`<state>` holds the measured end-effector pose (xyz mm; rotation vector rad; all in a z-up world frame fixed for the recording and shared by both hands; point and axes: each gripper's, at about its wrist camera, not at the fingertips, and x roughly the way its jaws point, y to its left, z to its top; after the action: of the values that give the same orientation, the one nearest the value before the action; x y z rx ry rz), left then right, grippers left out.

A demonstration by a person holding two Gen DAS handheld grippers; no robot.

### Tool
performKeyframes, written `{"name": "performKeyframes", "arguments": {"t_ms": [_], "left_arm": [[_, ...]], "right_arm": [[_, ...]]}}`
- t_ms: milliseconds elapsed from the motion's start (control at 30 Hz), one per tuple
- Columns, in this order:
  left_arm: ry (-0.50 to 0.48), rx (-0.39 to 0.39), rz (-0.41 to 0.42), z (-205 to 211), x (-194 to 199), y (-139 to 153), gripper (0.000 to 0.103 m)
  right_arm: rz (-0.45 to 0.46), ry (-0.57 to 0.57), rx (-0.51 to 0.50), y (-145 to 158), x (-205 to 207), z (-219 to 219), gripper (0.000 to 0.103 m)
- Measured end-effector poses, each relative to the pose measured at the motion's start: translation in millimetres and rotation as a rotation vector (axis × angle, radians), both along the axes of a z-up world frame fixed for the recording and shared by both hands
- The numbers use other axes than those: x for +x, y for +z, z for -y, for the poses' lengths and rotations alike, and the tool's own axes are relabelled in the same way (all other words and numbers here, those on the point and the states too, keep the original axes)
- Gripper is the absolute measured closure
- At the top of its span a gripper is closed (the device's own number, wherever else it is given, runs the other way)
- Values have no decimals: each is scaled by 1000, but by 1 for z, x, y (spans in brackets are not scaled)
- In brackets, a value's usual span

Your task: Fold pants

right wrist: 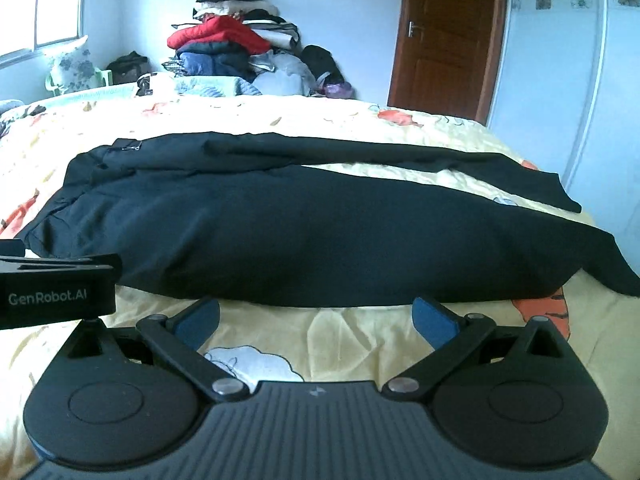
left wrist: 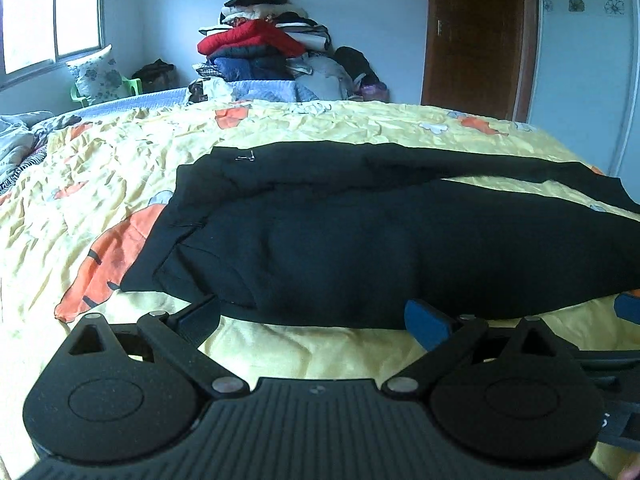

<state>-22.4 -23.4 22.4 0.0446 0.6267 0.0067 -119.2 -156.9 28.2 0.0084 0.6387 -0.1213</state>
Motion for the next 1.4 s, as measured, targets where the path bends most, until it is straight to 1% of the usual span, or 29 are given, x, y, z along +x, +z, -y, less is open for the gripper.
{"name": "performKeyframes", "arguments": {"t_ms": [267, 467, 833, 900, 967, 1033, 1067, 1133, 1167, 1200, 1233, 1267, 1333, 1400], "left_arm": [[22, 17, -4, -8, 2, -6, 2], [16, 32, -13, -9, 2, -11, 2], [11, 40, -25, -9, 3, -16, 2], [3, 39, -20, -10, 3, -15, 2], [-11, 42, -5, -11, 3, -13, 2], [-26, 48, 16, -14, 5, -10, 2], [-29, 47, 18, -17, 8, -8, 2], [-22, 29, 12, -25, 16, -3, 2], [-18, 13, 9, -30, 21, 0, 2], [-16, -2, 7, -35, 25, 2, 2], [-15, -12, 5, -40, 29, 4, 3], [-10, -15, 6, -46, 34, 6, 3], [7, -11, 9, -58, 44, 9, 3], [23, -16, 1, -71, 54, 11, 4]], "right_arm": [[-1, -28, -2, -2, 0, 4, 0], [-7, -63, 24, -9, 3, 16, 0], [-4, -40, 40, -10, 2, 16, 0], [9, -2, 24, -6, 5, 15, 0], [27, 62, -20, 4, 14, 10, 0], [69, 128, -67, 22, 26, 5, 0], [104, 167, -86, 32, 32, 3, 0], [188, 285, -118, 48, 46, -2, 0], [207, 361, -139, 52, 55, -5, 0], [196, 418, -154, 54, 67, -8, 0], [166, 455, -154, 56, 84, -11, 0], [139, 463, -140, 57, 100, -12, 0], [95, 493, -87, 58, 133, -11, 0], [67, 546, -8, 60, 169, -8, 0]]}}
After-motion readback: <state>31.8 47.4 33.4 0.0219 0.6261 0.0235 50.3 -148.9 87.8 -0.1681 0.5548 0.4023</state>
